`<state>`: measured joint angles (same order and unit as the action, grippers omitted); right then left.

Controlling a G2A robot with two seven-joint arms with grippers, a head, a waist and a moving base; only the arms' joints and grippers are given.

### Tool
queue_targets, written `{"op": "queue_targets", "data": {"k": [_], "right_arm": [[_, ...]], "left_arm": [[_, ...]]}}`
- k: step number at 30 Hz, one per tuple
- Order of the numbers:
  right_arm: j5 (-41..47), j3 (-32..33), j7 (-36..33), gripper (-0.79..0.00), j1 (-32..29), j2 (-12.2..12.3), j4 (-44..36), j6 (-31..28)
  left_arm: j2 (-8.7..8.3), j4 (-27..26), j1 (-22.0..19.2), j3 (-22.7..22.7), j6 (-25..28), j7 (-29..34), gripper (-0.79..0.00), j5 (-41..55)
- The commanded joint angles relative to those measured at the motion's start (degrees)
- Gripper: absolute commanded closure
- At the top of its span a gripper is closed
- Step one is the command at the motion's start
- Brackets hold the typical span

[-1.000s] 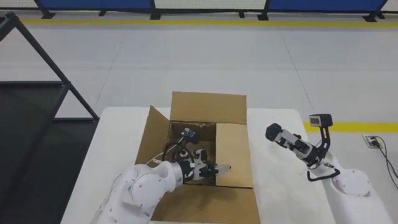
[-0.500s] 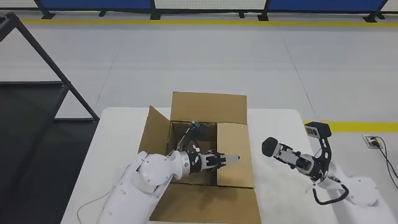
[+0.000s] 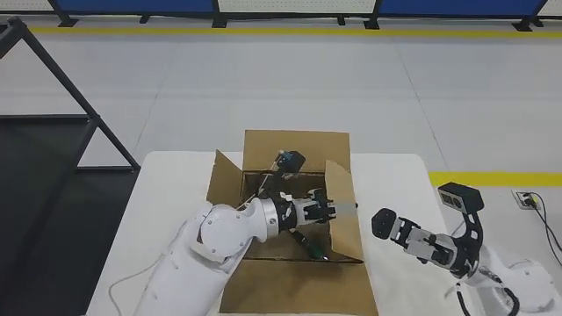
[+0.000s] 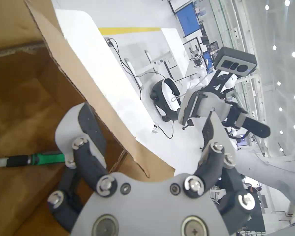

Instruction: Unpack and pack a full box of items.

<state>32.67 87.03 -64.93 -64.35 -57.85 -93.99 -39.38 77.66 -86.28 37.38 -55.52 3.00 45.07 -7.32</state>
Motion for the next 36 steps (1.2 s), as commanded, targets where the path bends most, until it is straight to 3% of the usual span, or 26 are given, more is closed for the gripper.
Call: {"op": "queue_targets", "data": {"k": [1, 7, 18, 25, 36], "right_arm": [[1.7, 0.4, 0.3, -0.785, -0.9, 0.8, -1.3, -0.3], [1.8, 2.2, 1.7, -0.785, -3.6, 3.3, -4.9, -1.7], [-8.8, 1.7, 5.6, -0.785, -6.8, 7.0, -4.1, -5.5], [-9.6, 0.9, 8.1, -0.785, -8.0, 8.5, -5.1, -8.0], [-7.0, 2.5, 15.4, -0.785, -11.4, 10.1, -5.8, -15.4]], "left_arm": [[0.69, 1.8, -2.1, 1.7, -0.1, -1.7, -0.785, 0.5], [3.35, 9.3, -8.9, 6.7, 1.3, -6.0, -0.785, 3.2], [9.18, 23.4, -18.4, 16.7, 3.3, -8.8, -0.785, 6.3], [11.43, 24.5, -20.1, 20.0, 5.2, -11.1, -0.785, 2.9], [11.83, 23.4, -18.2, 17.8, 5.0, -11.6, -0.785, 1.6]]}}
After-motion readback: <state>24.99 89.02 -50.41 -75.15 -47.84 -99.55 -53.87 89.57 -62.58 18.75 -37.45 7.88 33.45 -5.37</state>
